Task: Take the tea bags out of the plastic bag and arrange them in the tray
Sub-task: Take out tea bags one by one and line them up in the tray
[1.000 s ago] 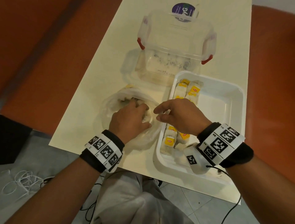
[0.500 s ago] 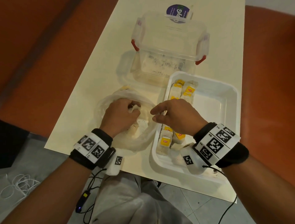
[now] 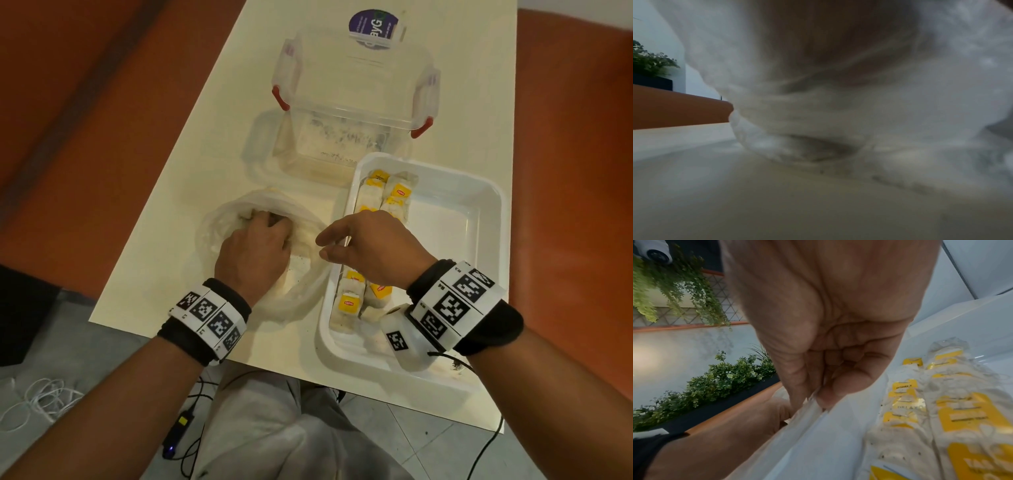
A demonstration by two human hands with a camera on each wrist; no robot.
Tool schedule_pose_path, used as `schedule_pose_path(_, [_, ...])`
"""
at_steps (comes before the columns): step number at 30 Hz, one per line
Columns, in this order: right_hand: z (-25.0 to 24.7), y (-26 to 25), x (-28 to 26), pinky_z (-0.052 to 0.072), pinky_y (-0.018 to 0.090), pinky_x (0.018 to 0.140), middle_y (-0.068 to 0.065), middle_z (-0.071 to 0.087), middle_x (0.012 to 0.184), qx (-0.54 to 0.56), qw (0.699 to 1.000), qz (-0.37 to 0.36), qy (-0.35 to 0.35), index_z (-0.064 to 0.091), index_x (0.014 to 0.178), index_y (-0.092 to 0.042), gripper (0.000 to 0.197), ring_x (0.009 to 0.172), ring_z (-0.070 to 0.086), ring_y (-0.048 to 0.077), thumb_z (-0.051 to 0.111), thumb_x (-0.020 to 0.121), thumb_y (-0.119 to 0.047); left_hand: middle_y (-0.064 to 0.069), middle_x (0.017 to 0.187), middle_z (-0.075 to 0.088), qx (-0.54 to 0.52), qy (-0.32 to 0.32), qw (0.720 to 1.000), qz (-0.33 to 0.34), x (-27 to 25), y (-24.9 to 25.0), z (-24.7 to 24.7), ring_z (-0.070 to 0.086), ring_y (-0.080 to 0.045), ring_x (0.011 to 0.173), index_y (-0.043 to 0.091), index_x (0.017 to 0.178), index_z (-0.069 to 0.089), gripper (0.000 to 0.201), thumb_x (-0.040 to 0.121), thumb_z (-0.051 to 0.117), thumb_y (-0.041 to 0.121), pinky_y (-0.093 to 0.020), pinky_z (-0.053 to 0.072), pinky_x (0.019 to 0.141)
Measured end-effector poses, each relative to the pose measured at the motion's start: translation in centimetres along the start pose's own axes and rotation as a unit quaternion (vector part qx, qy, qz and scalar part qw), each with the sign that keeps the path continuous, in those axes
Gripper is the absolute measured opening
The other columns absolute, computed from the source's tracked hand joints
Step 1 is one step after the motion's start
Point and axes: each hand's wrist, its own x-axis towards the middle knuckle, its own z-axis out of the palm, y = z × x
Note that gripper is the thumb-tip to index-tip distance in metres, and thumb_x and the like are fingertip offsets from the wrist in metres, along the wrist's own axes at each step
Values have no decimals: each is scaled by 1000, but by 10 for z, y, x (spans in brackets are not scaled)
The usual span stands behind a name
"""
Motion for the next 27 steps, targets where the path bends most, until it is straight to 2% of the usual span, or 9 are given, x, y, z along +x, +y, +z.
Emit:
schedule_pose_path(2, [-1,0,1,52,32,89,-10,73,111,-1,1000,-1,5,72,119,-29,28,94,64,8,65,94,-38,-12,94,65,2,6,1000,6,1,-2,-2,59,-36,55,12,91,68,9,90,64,20,-29,32,49])
schedule_pose_path(5, [-3,0,1,50,28,85,-10,73,113,-5,1000,-3,5,72,119,-29,28,90,61,5,64,94,-38,-4,91,69,-38,22,999,-9,1,-8,-9,60,-29,65,18,102,65,15,94,56,25,-29,33,54])
schedule_pose_path(8, [-4,1,0,44,23,80,-9,73,113,-2,1000,-5,10,72,120,-28,29,87,56,2,64,94,-38,2,89,67,-128,25,990,-54,-1,-17,-19,52,-21,70,25,108,60,14,94,60,27,-30,35,60])
schedule_pose_path(12, [-4,-1,-1,45,24,81,-10,72,115,-2,1000,-6,17,71,119,-28,29,89,57,3,64,94,-39,1,90,66,-147,12,986,-76,-9,-25,-26,50,-24,72,29,103,53,14,92,61,27,-33,37,62])
schedule_pose_path(16, [-2,-4,-1,51,31,90,-11,73,114,-4,1000,-8,10,72,119,-28,30,101,65,9,64,93,-41,5,84,65,-207,19,975,-73,-15,-29,-34,57,-23,68,33,96,52,14,89,63,27,-36,44,58])
schedule_pose_path(20, [1,-7,-1,47,25,84,-10,72,117,-2,1000,-9,7,71,120,-27,31,102,64,9,63,94,-41,7,84,65,-236,-5,969,-75,-18,-31,-44,59,-20,69,33,95,52,17,88,66,27,-38,49,59])
schedule_pose_path(23, [2,-8,-2,43,23,79,-10,71,117,-1,1000,-13,12,71,120,-28,31,93,59,4,63,94,-43,3,77,68,-364,-54,927,-77,-20,-34,-60,62,-17,66,32,94,54,19,89,65,18,-36,55,55])
schedule_pose_path(25, [2,-8,-3,46,26,80,-10,69,117,-1,1000,-10,20,70,119,-30,31,90,57,4,63,93,-45,2,76,69,-418,-84,902,-68,-23,-37,-75,59,-14,63,33,93,55,23,92,63,12,-29,50,52])
schedule_pose_path(27, [1,-10,-5,51,33,85,-8,64,122,2,999,-6,39,69,119,-33,32,92,60,8,66,90,-47,2,75,67,-430,-116,894,-39,-23,-40,-90,53,-10,60,32,94,55,24,94,61,9,-29,44,50])
